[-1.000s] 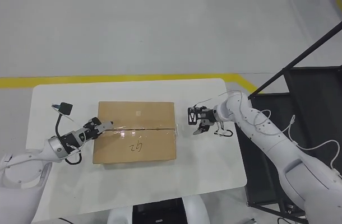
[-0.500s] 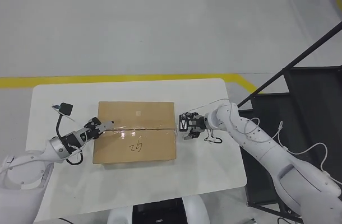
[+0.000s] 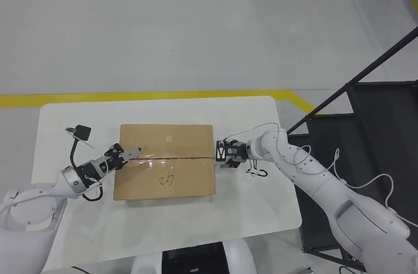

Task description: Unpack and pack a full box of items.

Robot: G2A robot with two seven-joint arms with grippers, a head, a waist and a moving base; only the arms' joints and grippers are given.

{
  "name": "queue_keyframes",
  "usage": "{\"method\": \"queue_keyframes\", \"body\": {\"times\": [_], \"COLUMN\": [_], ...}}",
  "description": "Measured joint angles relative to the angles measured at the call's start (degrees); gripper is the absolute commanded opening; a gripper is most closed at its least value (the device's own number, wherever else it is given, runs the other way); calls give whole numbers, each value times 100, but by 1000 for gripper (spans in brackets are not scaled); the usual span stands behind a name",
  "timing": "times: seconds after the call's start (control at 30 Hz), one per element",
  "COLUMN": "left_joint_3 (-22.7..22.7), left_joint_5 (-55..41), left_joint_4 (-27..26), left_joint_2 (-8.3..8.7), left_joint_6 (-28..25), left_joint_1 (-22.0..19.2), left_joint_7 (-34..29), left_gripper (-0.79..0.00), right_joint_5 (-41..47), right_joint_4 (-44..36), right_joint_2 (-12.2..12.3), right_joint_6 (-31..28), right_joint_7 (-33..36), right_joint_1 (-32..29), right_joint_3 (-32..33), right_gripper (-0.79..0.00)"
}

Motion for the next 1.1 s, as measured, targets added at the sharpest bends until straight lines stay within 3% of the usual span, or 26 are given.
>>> {"method": "queue_keyframes", "body": {"times": [0.33,0.7,0.73,0.77,1.1], "left_joint_3": [-21,-43,-44,-45,-36], "left_joint_5": [-43,-47,-49,-52,255], "left_joint_4": [16,18,22,29,-147], "left_joint_2": [5,7,7,7,16], "left_joint_6": [-5,-41,-46,-57,10], "left_joint_1": [-5,28,32,39,4], "left_joint_7": [-32,5,12,19,38], "left_gripper": [0,0,0,0,0], "right_joint_5": [-68,-727,-769,-829,-529], "right_joint_4": [488,85,8,-88,-454], "right_joint_2": [130,705,755,817,945], "right_joint_6": [-605,-1080,-1078,-1078,-1078], "right_joint_7": [-680,-1739,-1836,-1933,-1846], "right_joint_1": [155,-80,-121,-167,-250], "right_joint_3": [307,962,982,994,689], "right_gripper": [-785,-785,-616,0,0]}}
